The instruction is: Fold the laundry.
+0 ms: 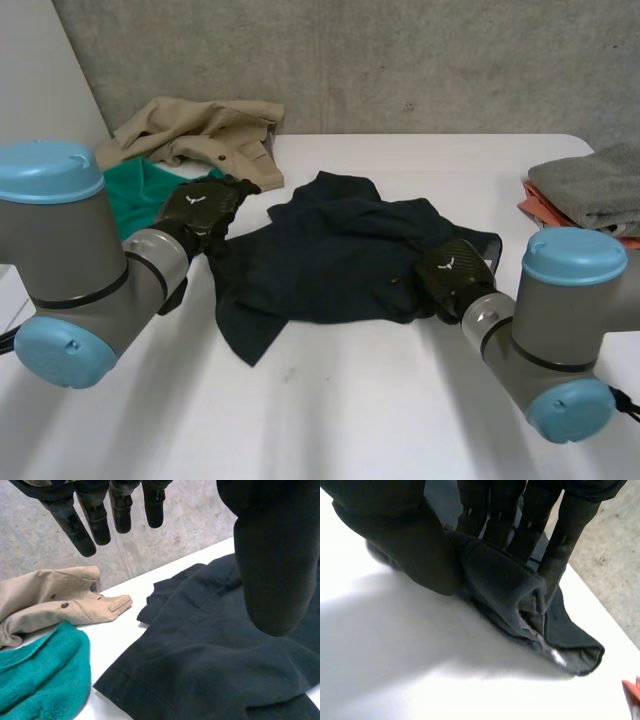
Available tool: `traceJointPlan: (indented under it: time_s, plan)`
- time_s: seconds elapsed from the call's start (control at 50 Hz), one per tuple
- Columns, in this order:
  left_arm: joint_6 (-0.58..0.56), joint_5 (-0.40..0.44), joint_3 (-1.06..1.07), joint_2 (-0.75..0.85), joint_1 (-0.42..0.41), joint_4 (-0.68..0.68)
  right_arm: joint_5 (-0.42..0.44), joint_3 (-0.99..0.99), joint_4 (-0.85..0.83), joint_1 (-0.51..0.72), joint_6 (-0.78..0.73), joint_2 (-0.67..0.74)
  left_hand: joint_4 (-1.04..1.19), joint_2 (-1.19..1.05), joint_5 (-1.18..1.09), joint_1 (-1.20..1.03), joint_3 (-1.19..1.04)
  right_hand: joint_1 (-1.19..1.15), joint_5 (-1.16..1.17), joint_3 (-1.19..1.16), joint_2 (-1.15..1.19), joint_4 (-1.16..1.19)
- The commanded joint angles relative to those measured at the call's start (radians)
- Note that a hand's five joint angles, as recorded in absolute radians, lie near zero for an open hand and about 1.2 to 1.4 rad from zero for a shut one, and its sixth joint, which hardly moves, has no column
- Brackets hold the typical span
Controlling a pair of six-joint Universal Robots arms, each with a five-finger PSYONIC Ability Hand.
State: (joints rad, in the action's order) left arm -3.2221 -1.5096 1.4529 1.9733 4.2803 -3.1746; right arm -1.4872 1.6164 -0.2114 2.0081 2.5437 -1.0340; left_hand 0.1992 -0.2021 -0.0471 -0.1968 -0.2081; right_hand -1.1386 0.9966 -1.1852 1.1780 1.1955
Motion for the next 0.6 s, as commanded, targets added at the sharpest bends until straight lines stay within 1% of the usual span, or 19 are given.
traceJointPlan:
  time_s: [0.02,0.08,0.1,0.14,0.16,0.18,0.22,0.24,0.3,0.38,0.4,0.46,0.48,0.52,0.54,0.6]
  plan:
    - [0.002,0.003,0.0,-0.014,0.01,-0.004,0.021,0.052,0.37,-0.046,-0.092,-0.187,-0.025,0.028,0.047,0.022,0.034,-0.258,0.225,-0.211,0.218,0.201]
    - [-0.002,0.005,-0.003,-0.019,0.01,-0.002,0.041,0.079,0.55,-0.081,-0.173,-0.213,-0.025,0.028,0.047,0.022,0.034,-0.258,0.225,-0.211,0.218,0.201]
    - [-0.004,0.005,-0.006,-0.02,0.012,0.001,0.048,0.088,0.654,-0.115,-0.236,-0.219,-0.025,0.028,0.047,0.022,0.034,-0.258,0.225,-0.211,0.218,0.201]
    - [-0.005,0.006,-0.006,-0.02,0.012,-0.001,0.062,0.086,0.733,-0.141,-0.287,-0.228,-0.025,0.028,0.047,0.022,0.034,-0.258,0.225,-0.211,0.218,0.201]
    - [-0.005,0.006,-0.008,-0.02,0.012,-0.001,0.07,0.082,0.745,-0.153,-0.305,-0.235,-0.025,0.028,0.047,0.022,0.034,-0.258,0.225,-0.211,0.218,0.201]
    - [-0.007,0.006,-0.009,-0.019,0.012,-0.001,0.079,0.065,0.736,-0.175,-0.318,-0.253,-0.025,0.028,0.047,0.022,0.034,-0.257,0.225,-0.211,0.218,0.2]
    - [-0.008,0.006,-0.014,-0.017,0.012,-0.001,0.082,0.048,0.715,-0.172,-0.31,-0.268,-0.025,0.028,0.047,0.022,0.034,0.222,-0.254,0.268,-0.261,-0.279]
    - [-0.011,0.006,-0.019,-0.016,0.012,-0.001,0.085,0.025,0.687,-0.152,-0.292,-0.285,-0.025,0.028,0.047,0.022,0.034,0.416,-0.449,0.463,-0.455,-0.473]
    - [-0.013,0.005,-0.023,-0.011,0.009,-0.001,0.085,-0.016,0.652,-0.138,-0.241,-0.323,-0.025,0.028,0.047,0.022,0.034,0.435,-0.468,0.482,-0.475,-0.492]
    - [-0.013,0.003,-0.025,-0.01,0.009,0.001,0.088,-0.085,0.616,-0.126,-0.111,-0.376,-0.025,0.028,0.047,0.022,0.034,0.799,-0.831,0.845,-0.838,-0.856]
    - [-0.013,0.003,-0.023,-0.011,0.01,0.001,0.09,-0.116,0.609,-0.121,-0.056,-0.38,-0.025,0.028,0.047,0.022,0.034,0.948,-0.98,0.994,-0.987,-1.005]
    - [-0.013,0.006,-0.023,-0.014,0.012,0.001,0.09,-0.167,0.598,-0.114,0.018,-0.345,-0.025,0.028,0.047,0.022,0.034,0.964,-0.997,1.011,-1.003,-1.021]
    - [-0.013,0.008,-0.023,-0.014,0.013,0.001,0.085,-0.206,0.589,-0.1,0.054,-0.306,-0.025,0.028,0.047,0.022,0.034,0.964,-0.997,1.011,-1.003,-1.021]
    - [-0.013,0.008,-0.025,-0.014,0.016,0.002,0.081,-0.249,0.578,-0.078,0.079,-0.262,-0.025,0.028,0.047,0.022,0.034,0.964,-0.997,1.011,-1.003,-1.021]
    - [-0.013,0.008,-0.026,-0.016,0.018,0.002,0.076,-0.294,0.567,-0.062,0.096,-0.211,-0.025,0.028,0.047,0.022,0.034,0.964,-0.997,1.011,-1.003,-1.021]
    - [-0.013,0.008,-0.026,-0.014,0.019,0.002,0.055,-0.366,0.553,-0.039,0.105,-0.109,-0.025,0.028,0.047,0.022,0.034,0.964,-0.997,1.011,-1.003,-1.021]
